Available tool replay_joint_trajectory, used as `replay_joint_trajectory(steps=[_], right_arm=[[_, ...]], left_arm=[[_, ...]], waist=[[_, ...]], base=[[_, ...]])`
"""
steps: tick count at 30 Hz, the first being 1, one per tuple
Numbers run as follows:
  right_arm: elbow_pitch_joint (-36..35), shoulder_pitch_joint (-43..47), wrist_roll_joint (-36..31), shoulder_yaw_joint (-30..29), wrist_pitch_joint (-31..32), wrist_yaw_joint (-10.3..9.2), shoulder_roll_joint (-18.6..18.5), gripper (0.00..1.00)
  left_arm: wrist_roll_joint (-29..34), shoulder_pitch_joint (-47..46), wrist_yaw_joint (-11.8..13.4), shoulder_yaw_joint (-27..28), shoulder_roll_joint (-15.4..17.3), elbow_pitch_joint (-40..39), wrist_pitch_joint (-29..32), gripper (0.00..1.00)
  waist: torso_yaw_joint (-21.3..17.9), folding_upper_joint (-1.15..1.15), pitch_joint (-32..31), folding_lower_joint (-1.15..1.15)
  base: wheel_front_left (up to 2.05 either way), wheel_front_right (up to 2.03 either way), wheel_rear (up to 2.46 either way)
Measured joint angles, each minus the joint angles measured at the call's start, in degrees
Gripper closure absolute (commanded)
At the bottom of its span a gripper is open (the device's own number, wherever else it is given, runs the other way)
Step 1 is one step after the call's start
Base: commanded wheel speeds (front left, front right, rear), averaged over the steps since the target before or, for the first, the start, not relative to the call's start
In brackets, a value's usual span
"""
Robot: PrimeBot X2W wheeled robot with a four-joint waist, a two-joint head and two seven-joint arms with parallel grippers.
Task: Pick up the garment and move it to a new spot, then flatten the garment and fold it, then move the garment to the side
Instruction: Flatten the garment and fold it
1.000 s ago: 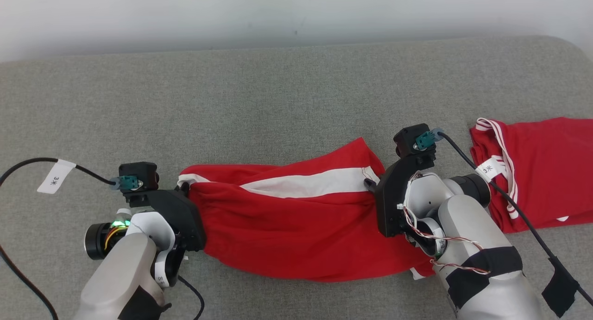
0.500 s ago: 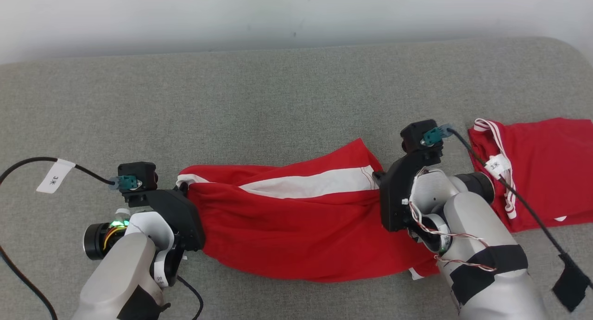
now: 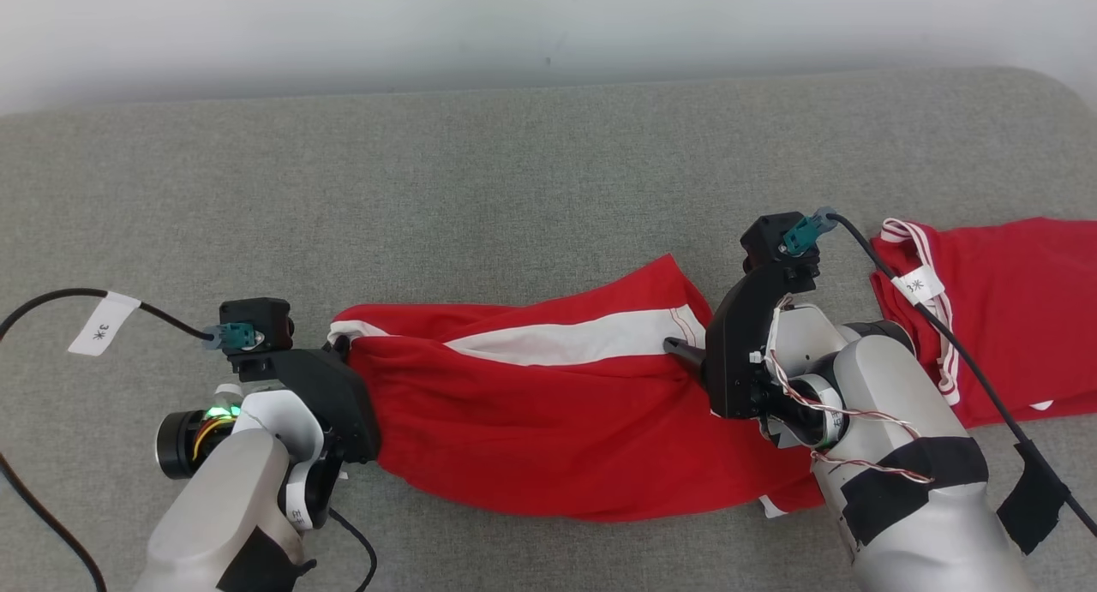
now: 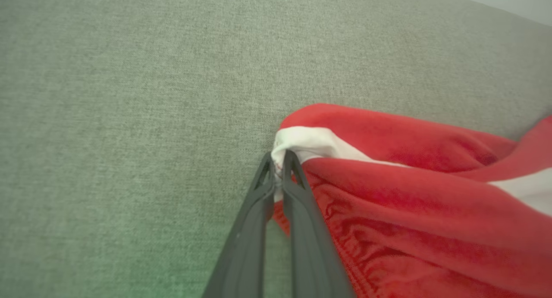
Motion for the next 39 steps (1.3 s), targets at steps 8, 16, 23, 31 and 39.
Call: replay_joint_trajectory(steps=[8, 16, 23, 31, 39], right_arm=[[-0.07, 0.35, 0.51, -0.02, 0.67, 0.0, 0.0, 0.7], [-0.59, 0.35, 0.48, 0.54, -0.89, 0.0, 0.0, 1.0], [-2.71, -0.41, -0.92, 0.33, -5.1, 0.0, 0.0, 1.0], [-5.53, -8.31, -0.93, -1.14, -14.73, 0.0, 0.01, 1.0], [2.13, -28.17, -3.76, -7.81, -31.51, 0.0, 0.05, 1.0]], left_arm=[[-0.46, -0.03, 0.02, -0.05, 0.21, -0.04, -0.01, 1.0], [-0.57, -0.03, 0.03, -0.27, 0.22, -0.1, -0.36, 1.0], [-0.99, -0.37, -0.34, 0.46, 0.42, -2.22, -4.03, 1.0], [-6.03, -5.95, -1.83, 7.42, 0.77, -8.05, -10.29, 1.0], [-7.61, -20.41, -3.19, 10.77, 3.69, -12.7, -9.09, 1.0]], waist=[[0.47, 0.0, 0.15, 0.0], [0.7, 0.0, -0.01, 0.0], [0.5, 0.0, -0.07, 0.0], [0.1, 0.0, 3.0, 0.0], [-0.46, 0.01, 9.22, 0.01]], base=[[0.0, 0.0, 0.0], [0.0, 0.0, 0.0], [0.0, 0.0, 0.0], [0.0, 0.0, 0.0], [0.0, 0.0, 0.0]])
